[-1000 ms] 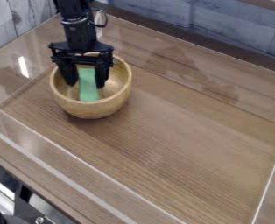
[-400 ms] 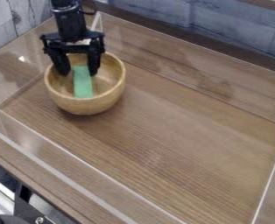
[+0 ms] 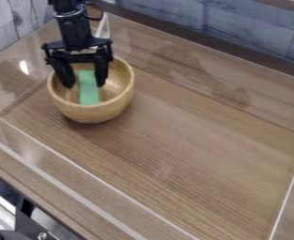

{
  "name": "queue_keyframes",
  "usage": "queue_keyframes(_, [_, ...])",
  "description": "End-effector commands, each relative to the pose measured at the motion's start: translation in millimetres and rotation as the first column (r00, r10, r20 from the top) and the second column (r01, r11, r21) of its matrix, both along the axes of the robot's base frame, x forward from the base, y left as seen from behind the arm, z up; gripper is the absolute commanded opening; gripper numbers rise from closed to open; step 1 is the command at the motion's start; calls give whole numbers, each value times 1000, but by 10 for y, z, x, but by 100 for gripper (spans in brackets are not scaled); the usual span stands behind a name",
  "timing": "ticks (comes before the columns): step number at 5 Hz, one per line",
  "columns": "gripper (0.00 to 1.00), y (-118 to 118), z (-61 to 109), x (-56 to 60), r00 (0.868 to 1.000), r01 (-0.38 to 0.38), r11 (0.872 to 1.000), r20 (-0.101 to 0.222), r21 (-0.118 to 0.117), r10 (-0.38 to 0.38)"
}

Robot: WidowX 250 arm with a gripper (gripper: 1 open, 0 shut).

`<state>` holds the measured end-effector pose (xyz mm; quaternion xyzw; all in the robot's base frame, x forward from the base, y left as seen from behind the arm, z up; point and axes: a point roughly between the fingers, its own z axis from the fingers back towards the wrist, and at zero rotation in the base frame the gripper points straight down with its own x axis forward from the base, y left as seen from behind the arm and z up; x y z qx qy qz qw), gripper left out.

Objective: Move green stick from inside the wooden bowl to the table next to it

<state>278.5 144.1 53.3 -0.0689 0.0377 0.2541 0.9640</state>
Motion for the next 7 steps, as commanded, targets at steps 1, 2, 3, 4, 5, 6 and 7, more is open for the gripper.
queue_keyframes(1, [100,-22,342,105,996,-29,999,80,34,26])
queue_keyframes(2, [100,-57,281,55,997,-24,999,79,27,22])
queue_keyframes(3, [100,-87,204,6,997,-17,1000,79,22,15])
queue_keyframes(4, [0,-145,186,-28,997,4,1000,78,23,-5])
queue_keyframes(5, [0,-203,191,-60,996,25,999,79,24,-27])
queue_keyframes(6, [0,-250,249,-62,994,44,999,100,16,-46])
queue_keyframes(7, [0,-310,310,-57,990,71,997,121,3,-71])
